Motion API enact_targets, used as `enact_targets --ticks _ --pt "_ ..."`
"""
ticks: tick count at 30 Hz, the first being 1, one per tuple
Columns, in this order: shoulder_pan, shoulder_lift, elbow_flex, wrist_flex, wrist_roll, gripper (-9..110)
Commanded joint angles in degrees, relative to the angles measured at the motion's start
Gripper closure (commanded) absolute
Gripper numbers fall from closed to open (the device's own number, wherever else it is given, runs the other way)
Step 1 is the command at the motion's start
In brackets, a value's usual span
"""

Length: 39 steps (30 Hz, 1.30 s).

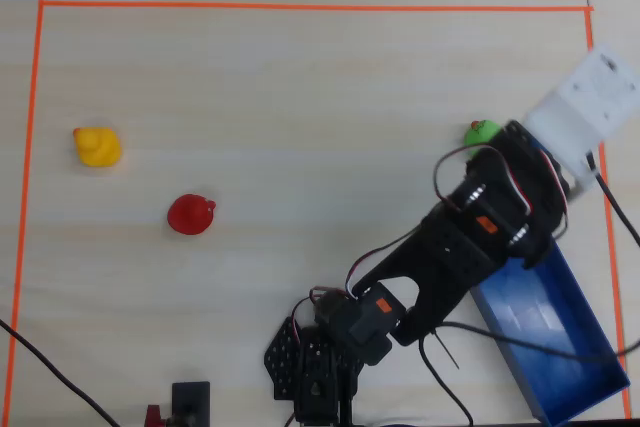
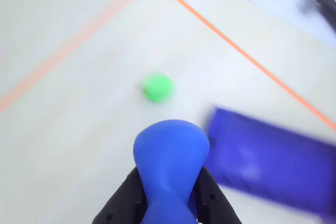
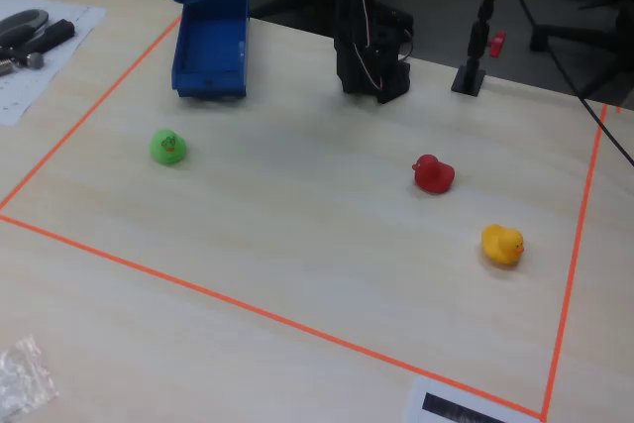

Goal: Grasp blue duck and put it into box.

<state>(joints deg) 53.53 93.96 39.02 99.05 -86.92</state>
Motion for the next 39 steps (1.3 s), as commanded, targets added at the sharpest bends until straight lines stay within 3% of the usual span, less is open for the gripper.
enact_targets --ticks 1,15,25,32,39 --pt "15.03 3.43 7.38 0.26 -2.11 101" --pt "37.09 -2.29 24.17 -5.36 -3.08 101" --pt "42.54 -15.91 33.05 -25.93 -5.45 101" --pt "43.07 -19.34 32.78 -26.28 -9.49 100" --pt "42.36 -19.51 32.70 -26.10 -9.84 87"
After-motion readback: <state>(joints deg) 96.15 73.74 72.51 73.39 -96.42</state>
